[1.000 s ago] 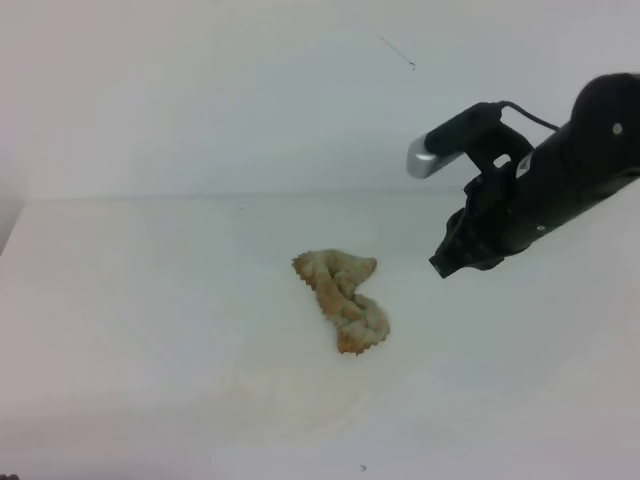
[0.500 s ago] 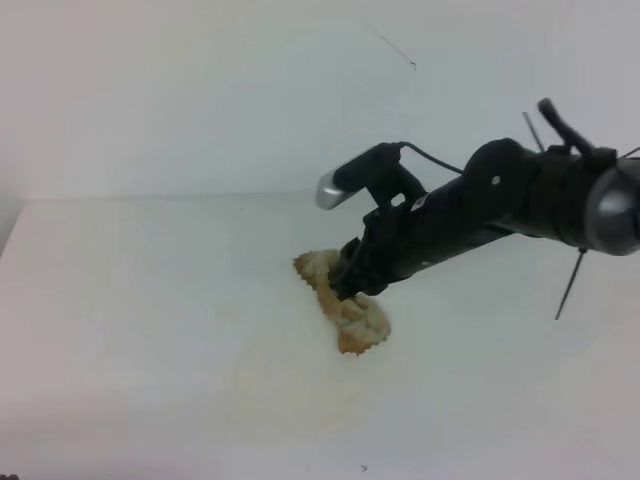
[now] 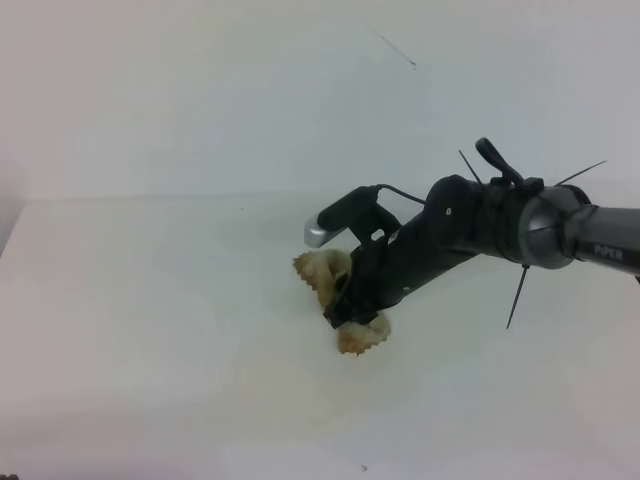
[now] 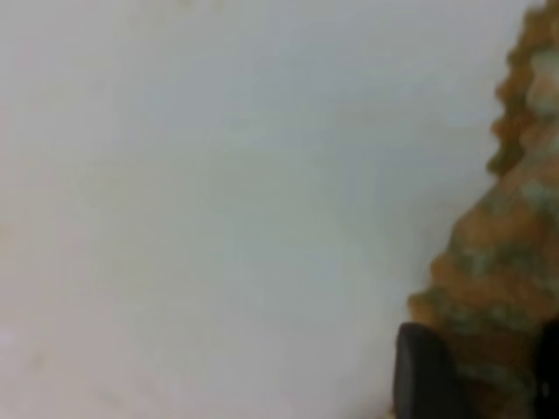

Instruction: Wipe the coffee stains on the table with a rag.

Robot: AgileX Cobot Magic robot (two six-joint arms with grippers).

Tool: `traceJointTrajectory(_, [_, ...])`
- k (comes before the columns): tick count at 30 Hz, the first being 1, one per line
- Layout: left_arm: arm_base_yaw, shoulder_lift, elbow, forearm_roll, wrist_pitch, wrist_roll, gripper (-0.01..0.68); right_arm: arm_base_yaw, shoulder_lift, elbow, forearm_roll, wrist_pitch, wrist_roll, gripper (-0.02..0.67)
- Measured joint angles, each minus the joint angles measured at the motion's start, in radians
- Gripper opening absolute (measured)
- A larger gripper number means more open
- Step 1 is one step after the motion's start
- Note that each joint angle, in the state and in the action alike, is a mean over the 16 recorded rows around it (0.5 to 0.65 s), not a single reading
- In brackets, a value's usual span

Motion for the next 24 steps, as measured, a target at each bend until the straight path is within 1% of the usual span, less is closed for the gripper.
traceJointTrajectory(8, [0.0,0.0,0.0,0.0,0.0,0.0,-0.002,0.0,0.004,-0.004,-0.119,0.065,0.068,0.059])
traceJointTrajectory(12, [0.0,0.0,0.0,0.0,0.0,0.0,-0.002,-0.001,-0.036,0.001,-0.168,0.1,0.096,0.01])
traceJointTrajectory(18, [0.0,0.0,0.0,0.0,0.0,0.0,-0.002,-0.017,-0.164,0.057,-0.21,0.095,0.127,0.002])
traceJointTrajectory(24, [0.0,0.0,0.0,0.0,0.0,0.0,-0.002,-0.056,-0.342,0.209,-0.202,0.009,0.152,0.007])
